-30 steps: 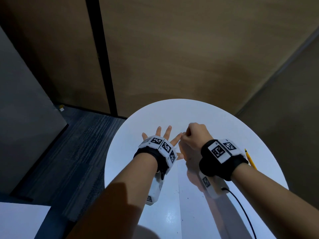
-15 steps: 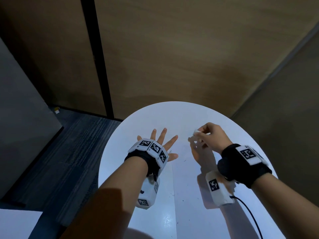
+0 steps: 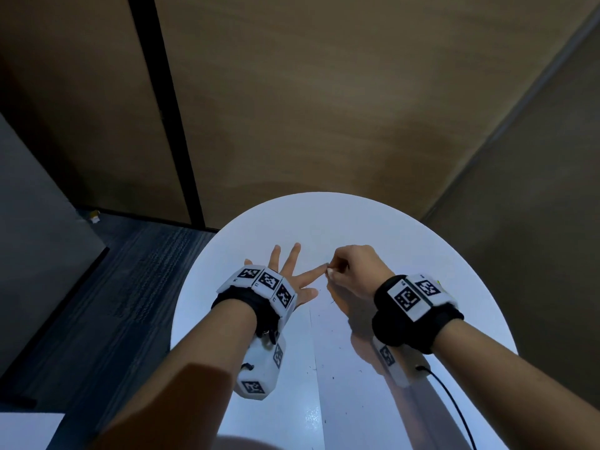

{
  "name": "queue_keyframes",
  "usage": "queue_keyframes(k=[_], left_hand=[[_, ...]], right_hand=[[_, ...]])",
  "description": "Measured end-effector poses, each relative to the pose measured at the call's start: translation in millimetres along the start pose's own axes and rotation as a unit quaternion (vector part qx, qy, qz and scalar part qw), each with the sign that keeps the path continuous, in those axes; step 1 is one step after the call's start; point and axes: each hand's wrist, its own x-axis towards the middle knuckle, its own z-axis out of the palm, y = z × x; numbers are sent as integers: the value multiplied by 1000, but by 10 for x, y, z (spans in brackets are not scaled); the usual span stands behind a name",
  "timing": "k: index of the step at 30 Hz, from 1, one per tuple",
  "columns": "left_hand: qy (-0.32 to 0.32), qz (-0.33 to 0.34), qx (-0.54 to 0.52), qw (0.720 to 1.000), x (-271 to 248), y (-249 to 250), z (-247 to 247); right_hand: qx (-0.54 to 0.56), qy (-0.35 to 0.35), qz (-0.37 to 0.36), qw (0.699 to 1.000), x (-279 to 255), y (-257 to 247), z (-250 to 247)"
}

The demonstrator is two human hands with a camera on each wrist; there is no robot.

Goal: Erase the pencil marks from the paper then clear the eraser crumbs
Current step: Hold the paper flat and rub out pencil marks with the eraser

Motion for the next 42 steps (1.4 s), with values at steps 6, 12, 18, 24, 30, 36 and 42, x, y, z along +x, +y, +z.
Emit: queue_keyframes(k=[6, 12, 18, 24, 30, 36, 42], left_hand=[[5, 7, -1, 1000, -4, -16, 15], [5, 5, 10, 1000, 36, -28, 39], [9, -4, 16, 1000, 129, -46, 71], [25, 0, 19, 1000, 177, -95, 137], [27, 7, 18, 999, 187, -96, 140], [31, 7, 22, 999, 241, -110, 154], [35, 10, 10, 999, 228, -107, 160]], right_hand=[[-43, -11, 43, 998, 64, 13, -97], [-62, -9, 82, 995, 35, 73, -111], [-32, -13, 39, 999, 51, -101, -65], [-106, -4, 90, 990, 116, -134, -81], [-89, -3, 124, 988, 81, -119, -34], [-75, 0, 123, 990, 124, -234, 28], [-151, 4, 164, 975, 11, -93, -158]])
